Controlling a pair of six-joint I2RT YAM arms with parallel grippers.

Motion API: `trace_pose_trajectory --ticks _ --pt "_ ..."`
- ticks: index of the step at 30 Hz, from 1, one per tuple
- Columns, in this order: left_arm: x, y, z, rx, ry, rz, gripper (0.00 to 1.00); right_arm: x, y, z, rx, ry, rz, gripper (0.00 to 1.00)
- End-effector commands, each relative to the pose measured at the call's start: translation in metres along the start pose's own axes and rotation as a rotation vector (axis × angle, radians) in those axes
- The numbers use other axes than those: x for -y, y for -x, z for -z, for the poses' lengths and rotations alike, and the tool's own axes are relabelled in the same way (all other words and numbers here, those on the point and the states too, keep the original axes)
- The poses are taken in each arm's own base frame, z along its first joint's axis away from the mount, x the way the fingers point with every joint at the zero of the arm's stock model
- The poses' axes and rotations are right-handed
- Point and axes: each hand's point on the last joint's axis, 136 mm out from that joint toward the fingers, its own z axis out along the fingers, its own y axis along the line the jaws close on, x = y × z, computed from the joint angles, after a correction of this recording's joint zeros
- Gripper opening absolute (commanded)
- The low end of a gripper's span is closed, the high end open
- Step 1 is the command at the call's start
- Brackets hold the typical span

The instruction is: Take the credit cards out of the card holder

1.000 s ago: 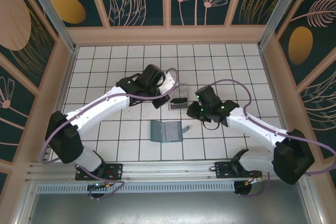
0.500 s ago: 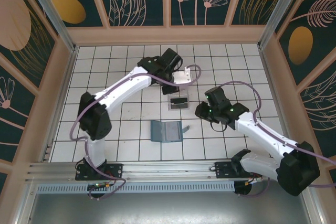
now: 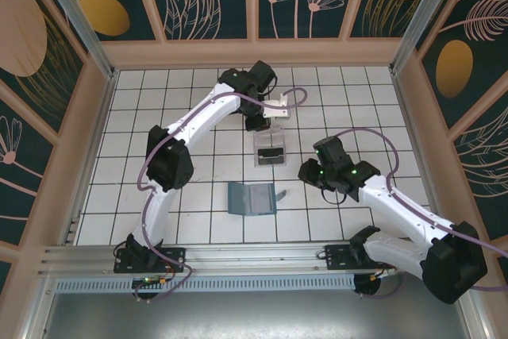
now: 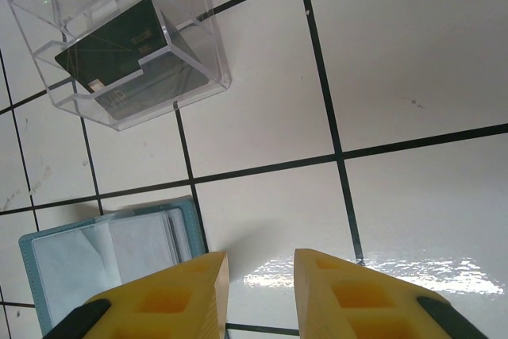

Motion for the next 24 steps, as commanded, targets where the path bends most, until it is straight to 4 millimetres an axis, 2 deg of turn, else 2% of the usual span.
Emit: trace_pose_trajectory --ticks 1,6,12,16,24 --pt "0.003 -0.007 -0.011 -0.021 -0.051 -0.021 0.00 0.007 0.000 0.002 0.008 -0.020 -0.027 0.29" --pt "-0.015 -0.017 -0.030 -0.080 0.019 -0.010 0.00 0.008 -0.001 0.001 0.000 -0.024 -0.030 0.29" --pt "-0.019 -0.013 -0.037 -0.060 0.030 -0.019 0.00 0.010 -0.003 0.000 -0.005 -0.031 -0.035 0.29" --pt "-0.012 -0.010 -0.040 -0.038 -0.012 -0.028 0.00 0.010 -0.003 0.000 -0.004 -0.029 -0.038 0.29" --pt "0.012 -0.018 -0.050 -0.050 -0.135 -0.021 0.00 0.010 -0.004 -0.003 -0.015 -0.032 -0.037 0.29"
